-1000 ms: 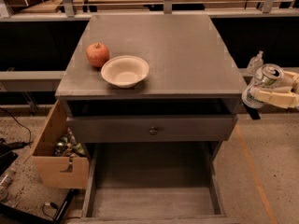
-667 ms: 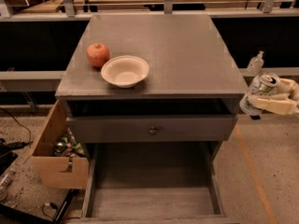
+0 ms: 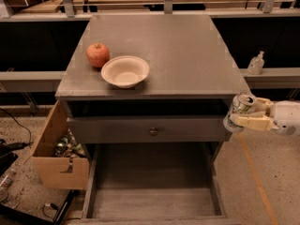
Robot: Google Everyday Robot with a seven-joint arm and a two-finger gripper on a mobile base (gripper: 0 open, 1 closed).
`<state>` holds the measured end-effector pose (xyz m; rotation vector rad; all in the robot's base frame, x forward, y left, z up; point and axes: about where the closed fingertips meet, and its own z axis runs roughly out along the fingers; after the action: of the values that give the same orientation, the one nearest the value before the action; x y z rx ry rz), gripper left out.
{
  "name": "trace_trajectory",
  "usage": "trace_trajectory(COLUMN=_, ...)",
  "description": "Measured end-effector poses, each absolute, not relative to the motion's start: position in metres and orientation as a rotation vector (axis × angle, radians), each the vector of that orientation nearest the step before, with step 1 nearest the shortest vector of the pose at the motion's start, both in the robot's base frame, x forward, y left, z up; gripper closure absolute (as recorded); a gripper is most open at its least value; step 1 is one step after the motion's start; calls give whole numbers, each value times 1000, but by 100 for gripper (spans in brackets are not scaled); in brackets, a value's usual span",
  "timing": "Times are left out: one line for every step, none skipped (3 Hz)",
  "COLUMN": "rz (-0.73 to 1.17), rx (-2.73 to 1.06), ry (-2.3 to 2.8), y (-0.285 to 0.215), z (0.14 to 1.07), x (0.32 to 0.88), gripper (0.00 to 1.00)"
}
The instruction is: Place 7up can into middle drawer
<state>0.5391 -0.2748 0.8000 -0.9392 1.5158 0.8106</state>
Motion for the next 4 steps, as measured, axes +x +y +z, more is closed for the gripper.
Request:
trace_trajectory(rz=860, rx=-956, ry=1534, y=-263, z=783, x=530, gripper=100)
trace_trajectory(rz=860, rx=-964, ry=1547, y=-261, z=775, x=525, gripper=100)
trace_trajectory(rz=851, rx=-968, ry=1583, y=-266, z=745, x=500, gripper=100)
trace_trajectory(rz=841, rx=-992, ry=1620, y=-262, z=706, x=469, gripper=100)
